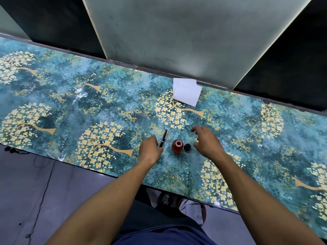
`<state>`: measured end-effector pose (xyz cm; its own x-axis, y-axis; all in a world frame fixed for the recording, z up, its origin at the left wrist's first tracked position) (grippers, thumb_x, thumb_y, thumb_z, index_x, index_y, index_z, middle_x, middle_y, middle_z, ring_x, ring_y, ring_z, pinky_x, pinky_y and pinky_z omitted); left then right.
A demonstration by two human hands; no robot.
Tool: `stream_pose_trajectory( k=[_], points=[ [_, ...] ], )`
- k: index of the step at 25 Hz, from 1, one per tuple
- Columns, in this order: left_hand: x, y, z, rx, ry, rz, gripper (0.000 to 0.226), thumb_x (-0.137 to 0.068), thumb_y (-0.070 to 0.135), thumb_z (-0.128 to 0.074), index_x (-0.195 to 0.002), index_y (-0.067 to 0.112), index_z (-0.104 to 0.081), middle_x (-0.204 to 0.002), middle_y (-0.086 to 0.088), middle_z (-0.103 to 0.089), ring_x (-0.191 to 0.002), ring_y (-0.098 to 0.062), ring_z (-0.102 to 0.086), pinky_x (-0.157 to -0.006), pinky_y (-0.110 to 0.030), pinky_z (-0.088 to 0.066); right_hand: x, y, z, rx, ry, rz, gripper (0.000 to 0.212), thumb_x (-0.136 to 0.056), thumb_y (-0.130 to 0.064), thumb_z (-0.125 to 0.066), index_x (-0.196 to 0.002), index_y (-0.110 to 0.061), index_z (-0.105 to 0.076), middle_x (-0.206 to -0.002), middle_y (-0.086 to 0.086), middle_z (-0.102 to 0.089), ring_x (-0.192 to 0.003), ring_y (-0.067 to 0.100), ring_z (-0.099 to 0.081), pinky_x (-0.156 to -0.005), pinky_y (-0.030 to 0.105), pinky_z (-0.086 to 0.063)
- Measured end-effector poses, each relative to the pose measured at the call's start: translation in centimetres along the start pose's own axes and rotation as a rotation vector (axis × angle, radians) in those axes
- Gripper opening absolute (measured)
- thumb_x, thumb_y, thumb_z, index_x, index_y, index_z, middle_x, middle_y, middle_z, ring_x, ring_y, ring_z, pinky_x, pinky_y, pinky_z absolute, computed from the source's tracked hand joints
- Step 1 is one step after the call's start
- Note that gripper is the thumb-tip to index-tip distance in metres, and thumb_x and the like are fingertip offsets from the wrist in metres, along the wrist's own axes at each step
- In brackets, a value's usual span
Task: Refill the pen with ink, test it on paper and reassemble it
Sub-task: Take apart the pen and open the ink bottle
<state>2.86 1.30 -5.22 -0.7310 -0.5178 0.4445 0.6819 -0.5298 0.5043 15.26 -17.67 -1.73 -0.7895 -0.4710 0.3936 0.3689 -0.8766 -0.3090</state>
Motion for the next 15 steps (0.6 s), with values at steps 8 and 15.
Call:
stream_pose_trajectory(
  k=[8, 15],
  points=[
    [0.3, 0.6, 1.3, 0.237, 0.033, 0.012, 0.01, -0.084, 0.018, -0.073, -0.085, 0.012, -0.065, -0.078, -0.002, -0.066, -0.073, -0.018, -0.063, -0.066, -0.03, -0.047, -2.1, -5.3, 1.4, -0.303, 0.174, 0.084, 0.023, -0.093, -0.026, -0.068, -0.113, -0.019, -0.061, -0.104, 0.001, -0.064, -0.086, 0.018, -0.062, -0.078, 0.039, -0.052],
    [1.7, 2.1, 4.5, 0.4, 0.131, -0.135, 0.006, -0.083, 0.02, -0.071, -0.085, 0.015, -0.069, -0.075, 0.002, -0.069, -0.07, -0.014, -0.067, -0.065, -0.032, -0.055, -3.4, -9.7, 1.7, -0.696, 0.035, -0.004, 0.032, -0.086, -0.042, -0.077, -0.09, -0.012, -0.066, -0.081, 0.001, -0.074, -0.065, 0.007, -0.071, -0.068, 0.037, -0.055]
  ],
)
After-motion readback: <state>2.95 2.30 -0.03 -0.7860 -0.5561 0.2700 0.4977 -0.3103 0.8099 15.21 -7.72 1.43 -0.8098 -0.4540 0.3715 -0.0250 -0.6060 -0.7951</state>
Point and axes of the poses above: each hand's wrist, its own x-axis away from the middle knuckle, its own z-axis out of the back of the hand, y = z × x, the point moved 1 cm from there along -x, towards the middle knuckle
